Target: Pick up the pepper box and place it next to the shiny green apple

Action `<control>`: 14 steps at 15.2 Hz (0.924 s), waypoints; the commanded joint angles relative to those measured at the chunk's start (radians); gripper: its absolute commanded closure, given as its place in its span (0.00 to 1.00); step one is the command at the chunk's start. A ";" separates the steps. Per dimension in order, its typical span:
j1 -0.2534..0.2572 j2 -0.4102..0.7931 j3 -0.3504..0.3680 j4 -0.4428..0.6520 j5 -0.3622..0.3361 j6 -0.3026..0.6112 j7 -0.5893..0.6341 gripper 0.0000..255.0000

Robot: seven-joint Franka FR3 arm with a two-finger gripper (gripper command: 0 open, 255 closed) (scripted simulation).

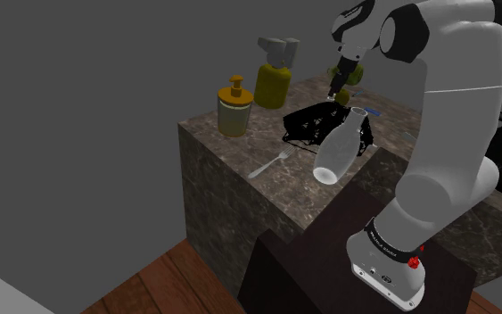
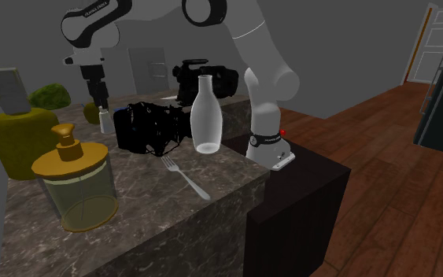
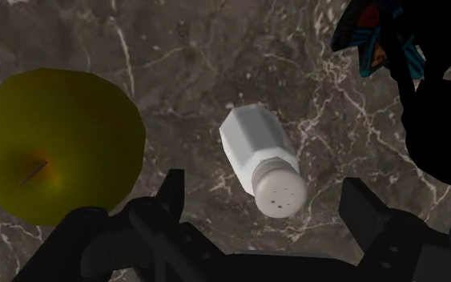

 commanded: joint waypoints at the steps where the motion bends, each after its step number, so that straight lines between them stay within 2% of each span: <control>1: 0.000 0.000 0.000 0.000 0.000 0.000 0.000 0.00; 2: 0.000 0.000 0.000 0.000 0.000 0.000 0.000 0.00; 6: -0.012 -0.023 -0.013 0.096 -0.022 -0.113 0.017 0.00; 14: -0.012 -0.023 -0.013 0.096 -0.022 -0.113 0.017 0.00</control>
